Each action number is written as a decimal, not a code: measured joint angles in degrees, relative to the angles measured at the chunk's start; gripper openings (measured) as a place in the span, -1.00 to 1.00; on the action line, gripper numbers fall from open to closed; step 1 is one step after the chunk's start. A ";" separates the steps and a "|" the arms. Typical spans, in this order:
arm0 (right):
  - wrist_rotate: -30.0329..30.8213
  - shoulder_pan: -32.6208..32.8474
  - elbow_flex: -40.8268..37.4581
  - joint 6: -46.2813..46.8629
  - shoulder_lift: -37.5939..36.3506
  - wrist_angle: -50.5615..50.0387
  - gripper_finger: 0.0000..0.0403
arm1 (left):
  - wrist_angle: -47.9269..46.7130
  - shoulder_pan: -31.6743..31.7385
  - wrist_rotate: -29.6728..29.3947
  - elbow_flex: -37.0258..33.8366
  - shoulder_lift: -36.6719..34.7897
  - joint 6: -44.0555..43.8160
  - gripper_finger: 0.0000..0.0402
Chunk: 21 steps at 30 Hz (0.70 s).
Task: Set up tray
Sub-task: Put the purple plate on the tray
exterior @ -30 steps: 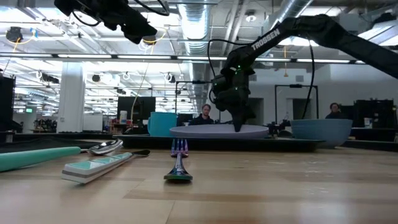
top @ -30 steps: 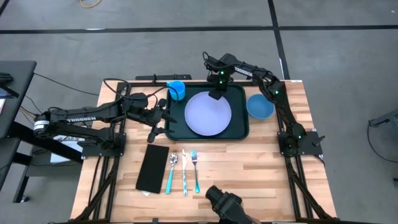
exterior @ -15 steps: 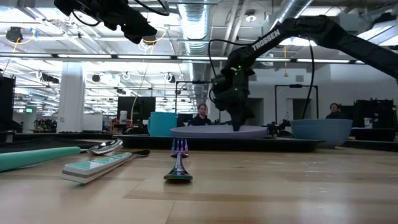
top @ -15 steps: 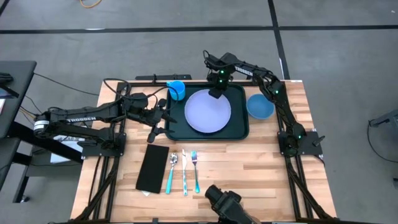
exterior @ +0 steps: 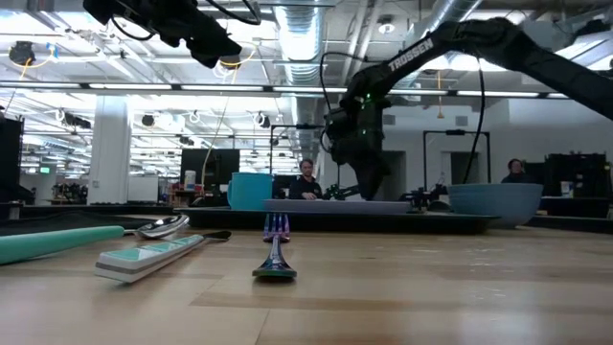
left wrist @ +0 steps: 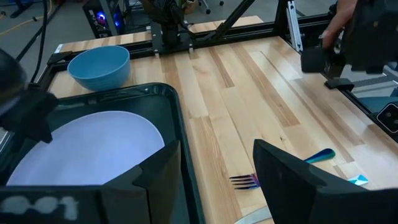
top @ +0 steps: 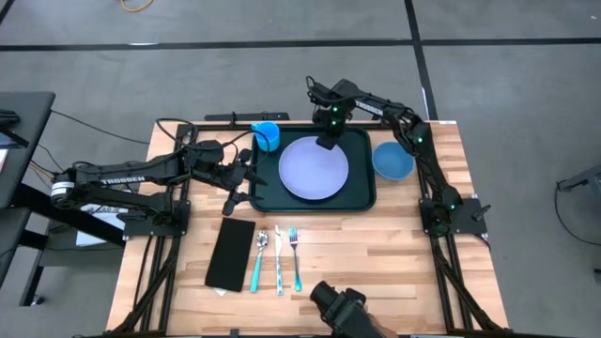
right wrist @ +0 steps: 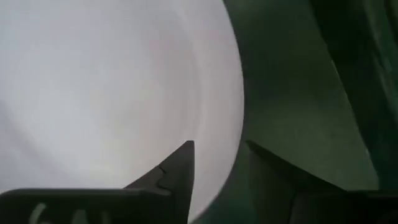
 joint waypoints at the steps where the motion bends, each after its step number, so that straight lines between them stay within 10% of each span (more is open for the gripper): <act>1: 0.25 -0.12 0.00 -0.01 -0.86 -0.34 -0.33 | 0.01 0.01 -0.01 0.00 0.00 0.00 -0.04; 21: 2.77 -1.86 0.02 1.94 -26.03 -8.71 -0.35 | -0.79 0.01 0.07 0.00 -0.01 -0.33 -0.04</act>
